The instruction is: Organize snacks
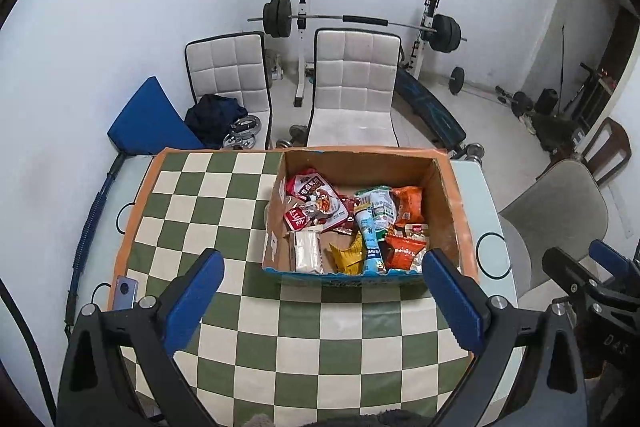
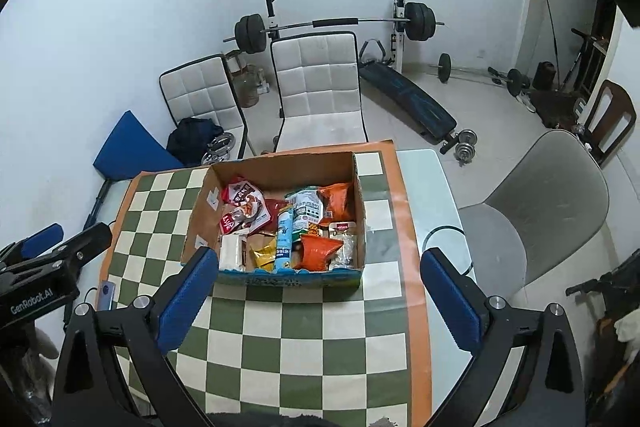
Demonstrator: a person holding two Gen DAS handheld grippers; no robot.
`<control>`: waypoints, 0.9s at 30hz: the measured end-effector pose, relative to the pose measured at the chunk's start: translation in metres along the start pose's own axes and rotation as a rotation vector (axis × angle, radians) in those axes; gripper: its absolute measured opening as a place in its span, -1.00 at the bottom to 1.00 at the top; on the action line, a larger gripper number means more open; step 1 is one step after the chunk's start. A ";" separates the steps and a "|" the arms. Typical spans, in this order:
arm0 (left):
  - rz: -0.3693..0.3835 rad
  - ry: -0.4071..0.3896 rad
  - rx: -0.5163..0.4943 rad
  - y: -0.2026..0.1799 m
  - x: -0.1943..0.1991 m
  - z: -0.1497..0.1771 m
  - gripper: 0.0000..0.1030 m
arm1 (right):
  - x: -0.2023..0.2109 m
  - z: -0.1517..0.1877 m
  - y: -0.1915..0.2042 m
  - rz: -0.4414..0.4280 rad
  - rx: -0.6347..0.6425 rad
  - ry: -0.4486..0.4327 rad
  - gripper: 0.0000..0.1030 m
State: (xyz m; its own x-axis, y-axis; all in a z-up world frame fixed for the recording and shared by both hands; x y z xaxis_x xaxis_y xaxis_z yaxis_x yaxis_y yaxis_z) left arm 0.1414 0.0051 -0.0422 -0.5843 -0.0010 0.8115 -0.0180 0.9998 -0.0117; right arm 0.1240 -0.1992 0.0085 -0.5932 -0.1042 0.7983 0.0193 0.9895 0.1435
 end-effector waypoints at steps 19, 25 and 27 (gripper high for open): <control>0.003 0.062 0.008 -0.006 -0.028 -0.016 0.97 | -0.043 -0.016 -0.009 0.026 -0.017 0.029 1.00; 0.001 0.061 0.009 -0.006 -0.029 -0.017 0.97 | -0.044 -0.017 -0.011 0.026 -0.012 0.032 1.00; -0.001 0.058 0.009 -0.007 -0.029 -0.017 0.97 | -0.045 -0.018 -0.011 0.025 -0.012 0.034 1.00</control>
State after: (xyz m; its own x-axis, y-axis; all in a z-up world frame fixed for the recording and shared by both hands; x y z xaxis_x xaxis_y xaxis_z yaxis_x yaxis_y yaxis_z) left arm 0.1719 -0.0012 -0.0556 -0.5360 -0.0009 0.8442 -0.0261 0.9995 -0.0155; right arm 0.1647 -0.2072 -0.0187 -0.5644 -0.0832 0.8213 0.0435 0.9905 0.1302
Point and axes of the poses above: each gripper's, at about its wrist camera, not at the fingertips, and x roughly against the way its jaws point, y to its left, z to its underside, the point moved 2 cm from there along -x, roughly the way its jaws point, and after that the axes turned 1 degree about -x, right-handed, at the moved point
